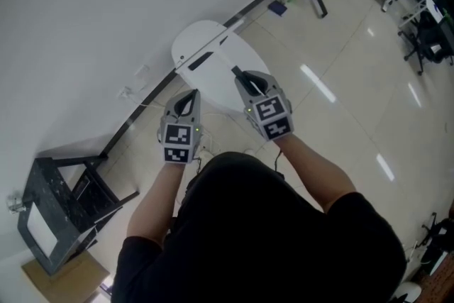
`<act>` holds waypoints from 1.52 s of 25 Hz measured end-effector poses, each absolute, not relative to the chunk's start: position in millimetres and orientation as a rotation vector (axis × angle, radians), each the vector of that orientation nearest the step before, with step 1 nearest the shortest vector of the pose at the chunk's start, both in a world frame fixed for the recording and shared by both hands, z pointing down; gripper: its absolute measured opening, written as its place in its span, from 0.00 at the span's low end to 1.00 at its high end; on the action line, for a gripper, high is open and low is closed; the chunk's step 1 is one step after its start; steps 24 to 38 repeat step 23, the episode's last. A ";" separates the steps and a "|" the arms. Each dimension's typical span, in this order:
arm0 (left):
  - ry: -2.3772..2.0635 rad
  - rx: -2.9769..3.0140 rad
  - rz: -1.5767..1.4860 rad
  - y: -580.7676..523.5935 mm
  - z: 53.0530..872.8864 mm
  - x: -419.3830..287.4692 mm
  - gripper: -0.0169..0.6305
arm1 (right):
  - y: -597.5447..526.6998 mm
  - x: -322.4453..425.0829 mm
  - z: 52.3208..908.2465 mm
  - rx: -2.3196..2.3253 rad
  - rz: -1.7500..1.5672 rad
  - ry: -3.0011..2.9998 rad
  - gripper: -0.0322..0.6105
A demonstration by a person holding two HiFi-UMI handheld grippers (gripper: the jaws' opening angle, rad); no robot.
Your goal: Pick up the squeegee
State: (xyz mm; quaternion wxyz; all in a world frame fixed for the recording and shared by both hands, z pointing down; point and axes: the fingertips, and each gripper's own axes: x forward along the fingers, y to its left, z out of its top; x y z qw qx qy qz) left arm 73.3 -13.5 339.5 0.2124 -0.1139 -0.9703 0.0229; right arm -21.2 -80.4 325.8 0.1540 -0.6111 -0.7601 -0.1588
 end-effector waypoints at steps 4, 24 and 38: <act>-2.701 -0.313 0.077 -25.1 333.4 65.1 0.03 | -87.9 -26.0 321.4 -1.758 -0.447 -2.184 0.20; -2.714 -0.292 0.141 -42.5 316.9 55.1 0.03 | -100.9 -25.6 313.5 -1.762 -0.433 -2.205 0.20; -2.714 -0.292 0.141 -42.5 316.9 55.1 0.03 | -100.9 -25.6 313.5 -1.762 -0.433 -2.205 0.20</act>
